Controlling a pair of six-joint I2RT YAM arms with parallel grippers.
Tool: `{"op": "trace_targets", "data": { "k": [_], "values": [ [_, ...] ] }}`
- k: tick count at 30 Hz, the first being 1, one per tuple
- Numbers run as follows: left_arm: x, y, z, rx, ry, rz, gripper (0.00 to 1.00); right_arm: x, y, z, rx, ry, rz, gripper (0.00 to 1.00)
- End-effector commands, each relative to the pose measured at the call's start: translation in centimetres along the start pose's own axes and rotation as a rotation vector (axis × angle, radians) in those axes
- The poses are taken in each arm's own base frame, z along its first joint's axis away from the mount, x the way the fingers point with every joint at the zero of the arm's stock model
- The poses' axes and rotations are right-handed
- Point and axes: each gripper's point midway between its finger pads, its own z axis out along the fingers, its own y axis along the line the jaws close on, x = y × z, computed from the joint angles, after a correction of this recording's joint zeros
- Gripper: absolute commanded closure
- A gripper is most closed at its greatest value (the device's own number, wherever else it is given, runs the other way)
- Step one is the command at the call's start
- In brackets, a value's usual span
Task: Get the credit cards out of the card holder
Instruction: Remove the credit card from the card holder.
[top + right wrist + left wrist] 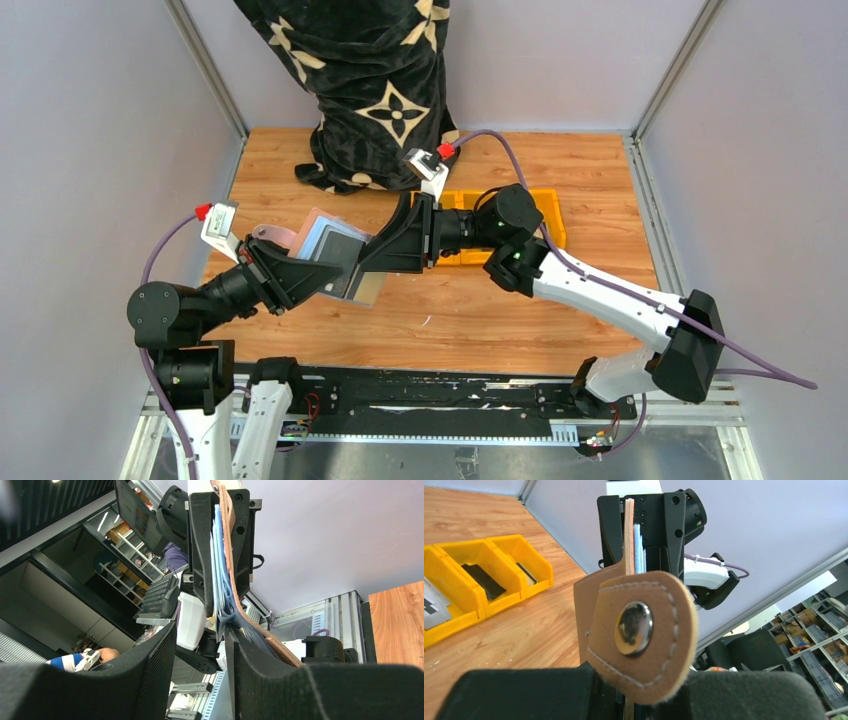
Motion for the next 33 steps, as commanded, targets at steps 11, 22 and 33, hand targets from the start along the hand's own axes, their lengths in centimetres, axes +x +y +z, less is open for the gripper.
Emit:
{"op": "trace_targets", "data": {
  "k": [11, 22, 33],
  "values": [
    [1.1, -2.3, -0.8, 0.064, 0.029, 0.04, 0.9, -2.1, -1.7, 1.2, -0.024, -0.078, 0.025, 0.79],
    [0.8, -2.1, -0.6, 0.066, 0.021, 0.02, 0.77, -1.2, -0.9, 0.4, -0.094, -0.088, 0.017, 1.0],
    [-0.3, -2.8, -0.3, 0.068, -0.005, -0.009, 0.88, 0.4, -1.6, -1.4, -0.07, -0.121, 0.006, 1.0]
  ]
}}
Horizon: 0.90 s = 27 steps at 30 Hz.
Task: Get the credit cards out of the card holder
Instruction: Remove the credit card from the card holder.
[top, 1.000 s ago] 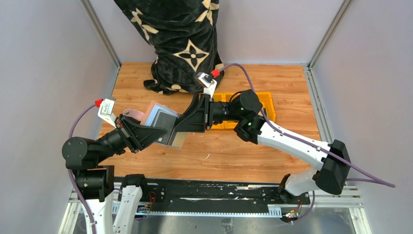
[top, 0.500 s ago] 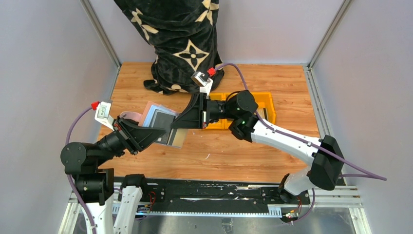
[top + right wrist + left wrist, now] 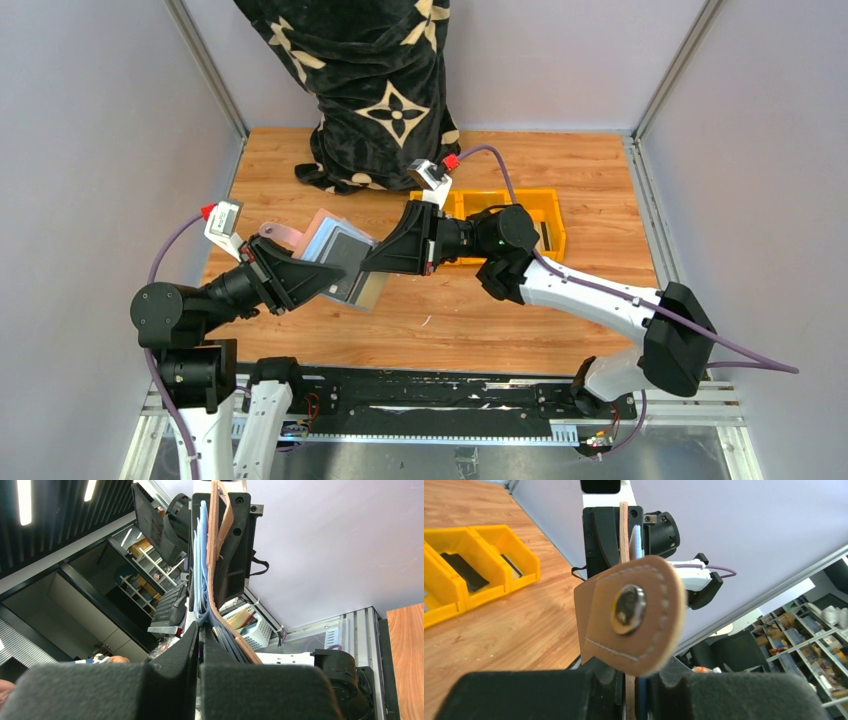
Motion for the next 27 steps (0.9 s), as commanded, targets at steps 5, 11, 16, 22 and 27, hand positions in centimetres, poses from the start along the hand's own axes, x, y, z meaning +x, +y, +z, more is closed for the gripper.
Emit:
{"op": "trace_targets", "data": {
  "k": [5, 11, 16, 22, 27],
  "values": [
    [-0.4, -2.6, -0.3, 0.055, -0.002, 0.053, 0.93, -0.2, 0.2, -1.1, -0.006, -0.047, -0.036, 1.0],
    [-0.4, -2.6, -0.3, 0.055, -0.003, 0.062, 0.92, -0.1, 0.5, -1.4, -0.007, -0.054, -0.041, 1.0],
    [-0.3, -2.3, -0.3, 0.049, -0.004, 0.08, 0.91, -0.6, 0.5, -0.9, -0.002, -0.06, -0.038, 0.8],
    [0.1, -1.6, -0.4, 0.034, 0.002, 0.096, 0.9, -1.4, 0.7, -0.1, -0.012, -0.072, -0.053, 0.57],
    [0.3, -1.1, -0.3, 0.03, 0.01, 0.101, 0.88, -1.7, 1.3, 0.3, -0.029, -0.06, -0.062, 0.57]
  ]
}}
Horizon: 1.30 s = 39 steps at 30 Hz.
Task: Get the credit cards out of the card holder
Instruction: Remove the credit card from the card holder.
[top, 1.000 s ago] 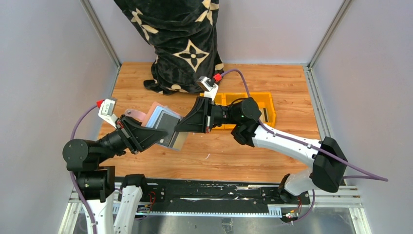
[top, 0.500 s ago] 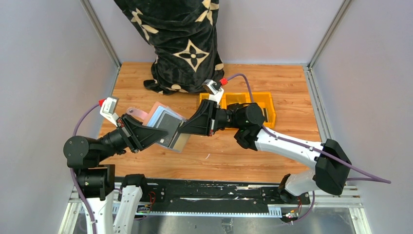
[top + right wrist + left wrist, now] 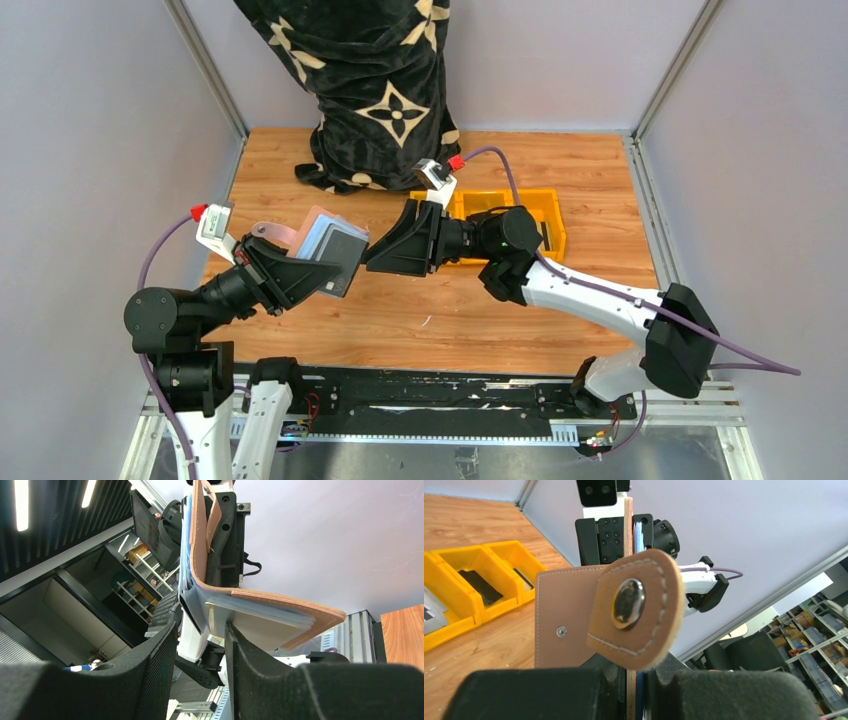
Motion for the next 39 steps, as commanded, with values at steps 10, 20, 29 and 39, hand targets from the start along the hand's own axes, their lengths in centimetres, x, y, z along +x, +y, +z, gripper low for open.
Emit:
{"op": "trace_targets", "data": {
  "k": [10, 20, 29, 39],
  "values": [
    [0.6, -0.3, -0.2, 0.018, 0.023, 0.043, 0.86, -1.0, 2.9, 0.3, -0.053, 0.001, -0.073, 0.59],
    [1.1, -0.1, -0.4, 0.011, 0.031, 0.053, 0.86, -1.5, 2.4, 1.1, -0.043, 0.008, -0.076, 0.62],
    [1.5, 0.0, -0.5, 0.016, 0.039, 0.052, 0.85, -1.4, 0.8, 1.9, -0.058, -0.011, -0.028, 0.64],
    [2.1, 0.7, -0.6, 0.018, 0.041, 0.038, 0.77, -1.3, 0.4, 3.6, -0.121, -0.066, -0.005, 0.96]
  ]
}}
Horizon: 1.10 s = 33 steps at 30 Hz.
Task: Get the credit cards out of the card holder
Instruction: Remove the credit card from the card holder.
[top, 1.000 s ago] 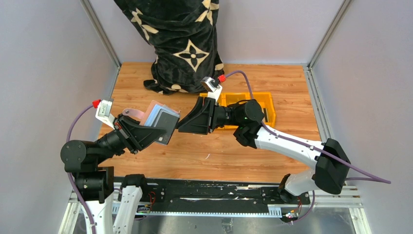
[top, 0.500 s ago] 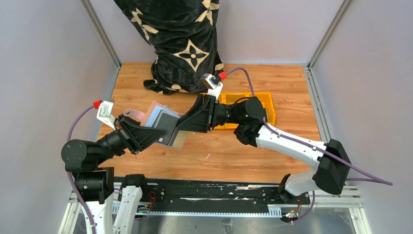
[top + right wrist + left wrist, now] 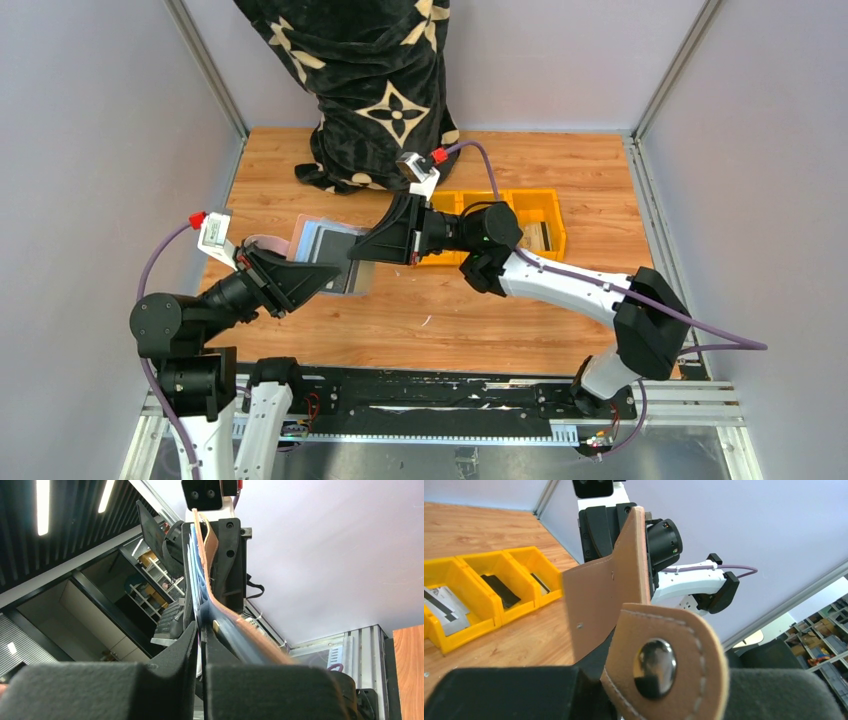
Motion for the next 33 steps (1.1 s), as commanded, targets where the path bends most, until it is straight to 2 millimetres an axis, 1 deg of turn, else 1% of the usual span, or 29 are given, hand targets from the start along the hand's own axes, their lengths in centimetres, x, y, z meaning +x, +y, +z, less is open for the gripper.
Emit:
{"op": "trace_targets", "data": {
  "k": [1, 5, 9, 11, 12, 14, 17, 20, 23, 25, 28, 30, 33],
  "values": [
    [1.6, -0.8, -0.5, 0.054, 0.074, -0.01, 0.76, -0.5, 1.4, 1.8, -0.061, -0.067, -0.026, 0.99],
    [1.5, -1.0, -0.4, 0.058, 0.071, -0.023, 0.74, -0.1, 1.0, 1.3, -0.054, -0.076, -0.02, 1.0],
    [0.8, -1.4, -0.3, 0.072, 0.051, -0.04, 0.73, 0.3, 1.6, 0.7, -0.094, -0.078, -0.02, 1.0],
    [0.5, -1.7, -0.1, 0.086, 0.044, -0.058, 0.75, 0.7, 2.2, 0.3, -0.132, -0.081, -0.021, 1.0],
    [0.3, -1.9, -0.1, 0.091, 0.042, -0.069, 0.76, 0.7, 2.2, 0.2, -0.139, -0.083, -0.02, 1.0],
    [-0.2, -2.4, 0.0, 0.104, 0.034, -0.089, 0.81, 1.0, 2.5, -0.3, -0.166, -0.092, -0.023, 1.0],
    [-0.8, -2.8, 0.2, 0.106, 0.023, -0.119, 0.92, 1.5, 2.7, -0.8, -0.181, -0.098, -0.037, 1.0],
    [-1.1, -3.1, 0.2, 0.111, 0.019, -0.108, 0.94, 1.6, 3.1, -1.2, -0.182, -0.11, -0.058, 1.0],
    [-1.0, -2.8, 0.2, 0.101, 0.019, -0.106, 0.93, 1.7, 3.2, -1.5, -0.178, -0.112, -0.069, 1.0],
    [-0.8, -2.8, 0.1, 0.098, 0.016, -0.094, 0.9, 1.7, 2.9, -1.6, -0.165, -0.118, -0.064, 1.0],
    [-0.4, -2.7, -0.1, 0.088, 0.016, -0.066, 0.78, 1.5, 2.1, -1.5, -0.128, -0.131, -0.05, 1.0],
    [0.1, -1.8, -0.2, 0.05, 0.019, -0.057, 0.75, 1.5, 1.7, -1.4, -0.1, -0.126, -0.056, 1.0],
    [0.1, -0.7, -0.2, -0.003, 0.002, -0.041, 0.74, 2.1, 0.4, -1.4, -0.016, -0.091, -0.06, 1.0]
  ]
}}
